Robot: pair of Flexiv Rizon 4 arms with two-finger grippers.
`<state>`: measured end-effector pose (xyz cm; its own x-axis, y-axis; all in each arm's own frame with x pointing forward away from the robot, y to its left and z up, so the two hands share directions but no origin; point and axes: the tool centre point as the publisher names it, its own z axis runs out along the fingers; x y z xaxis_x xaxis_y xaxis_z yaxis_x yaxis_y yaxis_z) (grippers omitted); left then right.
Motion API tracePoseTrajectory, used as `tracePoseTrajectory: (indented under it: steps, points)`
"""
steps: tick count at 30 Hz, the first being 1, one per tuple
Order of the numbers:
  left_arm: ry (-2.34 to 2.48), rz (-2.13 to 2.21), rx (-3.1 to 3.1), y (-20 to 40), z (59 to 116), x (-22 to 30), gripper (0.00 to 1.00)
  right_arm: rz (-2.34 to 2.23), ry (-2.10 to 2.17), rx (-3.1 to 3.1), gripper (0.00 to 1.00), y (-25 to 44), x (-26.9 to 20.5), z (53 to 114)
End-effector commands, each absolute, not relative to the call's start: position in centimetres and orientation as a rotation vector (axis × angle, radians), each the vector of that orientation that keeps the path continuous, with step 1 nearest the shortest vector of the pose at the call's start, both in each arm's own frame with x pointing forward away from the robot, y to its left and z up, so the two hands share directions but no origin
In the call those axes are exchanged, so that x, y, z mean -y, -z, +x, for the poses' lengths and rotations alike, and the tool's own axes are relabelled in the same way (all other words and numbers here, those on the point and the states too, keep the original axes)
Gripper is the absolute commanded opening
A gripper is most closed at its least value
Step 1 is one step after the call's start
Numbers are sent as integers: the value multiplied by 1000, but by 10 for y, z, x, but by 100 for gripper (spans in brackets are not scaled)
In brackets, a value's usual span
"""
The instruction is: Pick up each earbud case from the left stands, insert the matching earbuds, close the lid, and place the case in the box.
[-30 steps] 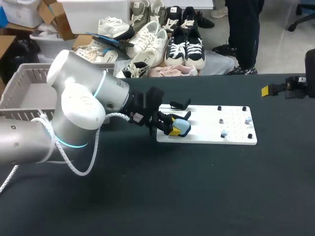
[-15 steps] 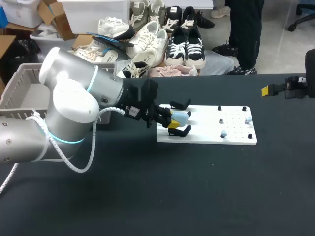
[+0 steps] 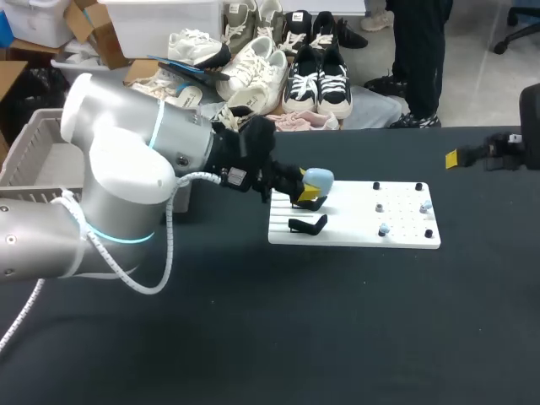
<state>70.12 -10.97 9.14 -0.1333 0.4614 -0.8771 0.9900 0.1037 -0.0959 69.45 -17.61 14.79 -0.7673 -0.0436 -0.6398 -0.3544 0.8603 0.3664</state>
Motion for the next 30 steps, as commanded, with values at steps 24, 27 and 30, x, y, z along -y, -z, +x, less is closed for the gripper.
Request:
tracePoseTrajectory:
  steps: [24,27,30]
  points:
    - [897,1427,-1677,-109,704,167,0,-652,-759,-2400,100,-136,81,676]
    - [890,1444,-1662,-111,700,171,0,-669,-779,-2395,100,-134,75,676]
    - [893,1458,-1652,-112,696,175,0,-684,-782,-2397,100,-132,70,676]
